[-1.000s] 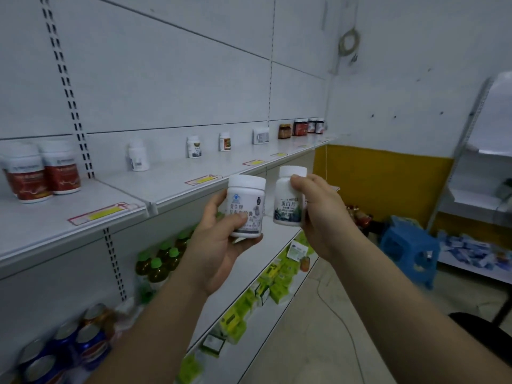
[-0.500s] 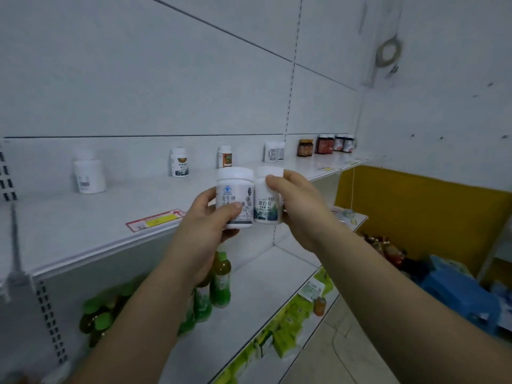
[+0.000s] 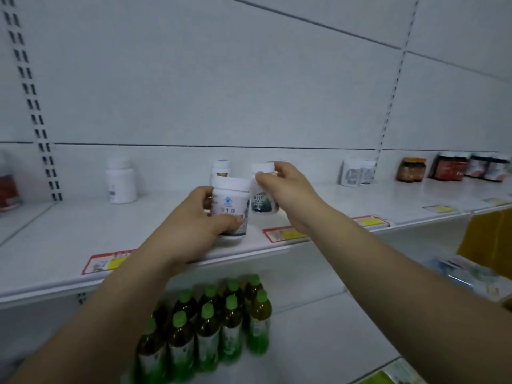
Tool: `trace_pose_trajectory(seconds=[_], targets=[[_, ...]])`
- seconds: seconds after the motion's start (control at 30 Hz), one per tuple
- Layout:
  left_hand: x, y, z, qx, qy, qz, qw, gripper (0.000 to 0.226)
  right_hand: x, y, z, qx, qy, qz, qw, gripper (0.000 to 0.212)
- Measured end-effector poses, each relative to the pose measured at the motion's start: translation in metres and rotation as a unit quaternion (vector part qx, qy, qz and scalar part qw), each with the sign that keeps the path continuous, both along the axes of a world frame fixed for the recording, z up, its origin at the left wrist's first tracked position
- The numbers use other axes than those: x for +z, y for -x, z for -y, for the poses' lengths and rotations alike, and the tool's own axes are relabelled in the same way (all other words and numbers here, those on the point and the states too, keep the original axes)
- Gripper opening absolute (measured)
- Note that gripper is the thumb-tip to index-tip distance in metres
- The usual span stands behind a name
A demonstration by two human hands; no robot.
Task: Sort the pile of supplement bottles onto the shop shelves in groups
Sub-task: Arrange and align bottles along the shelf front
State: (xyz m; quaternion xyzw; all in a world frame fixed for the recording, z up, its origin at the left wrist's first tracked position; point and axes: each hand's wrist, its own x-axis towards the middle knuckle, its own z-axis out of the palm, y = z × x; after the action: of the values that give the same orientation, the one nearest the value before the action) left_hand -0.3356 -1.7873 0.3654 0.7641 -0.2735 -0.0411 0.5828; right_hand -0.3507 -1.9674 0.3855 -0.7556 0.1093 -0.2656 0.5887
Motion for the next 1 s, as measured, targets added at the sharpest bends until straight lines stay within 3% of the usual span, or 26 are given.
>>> trace_pose_trajectory(seconds=[0.23, 0.43, 0.7, 1.0], targets=[[-0.001, 0.001, 0.05, 0.135, -0.066, 0.003, 0.989, 0.055, -0.001, -0.058, 0.049, 0.108, 0.063, -0.078, 0.989, 0.042], [0.001, -0.007, 0.073, 0.179, -0.091, -0.004, 0.98, 0.058, -0.008, -0.093, 0.065, 0.145, 0.138, -0.068, 0.977, 0.046], [-0.007, -0.012, 0.075, 0.199, -0.13, 0.026, 0.971, 0.066, -0.008, -0.14, 0.072, 0.127, 0.27, -0.078, 0.951, 0.063], [-0.01, -0.018, 0.074, 0.214, -0.125, 0.03, 0.968, 0.066, -0.012, -0.169, 0.076, 0.086, 0.306, -0.057, 0.946, 0.051]])
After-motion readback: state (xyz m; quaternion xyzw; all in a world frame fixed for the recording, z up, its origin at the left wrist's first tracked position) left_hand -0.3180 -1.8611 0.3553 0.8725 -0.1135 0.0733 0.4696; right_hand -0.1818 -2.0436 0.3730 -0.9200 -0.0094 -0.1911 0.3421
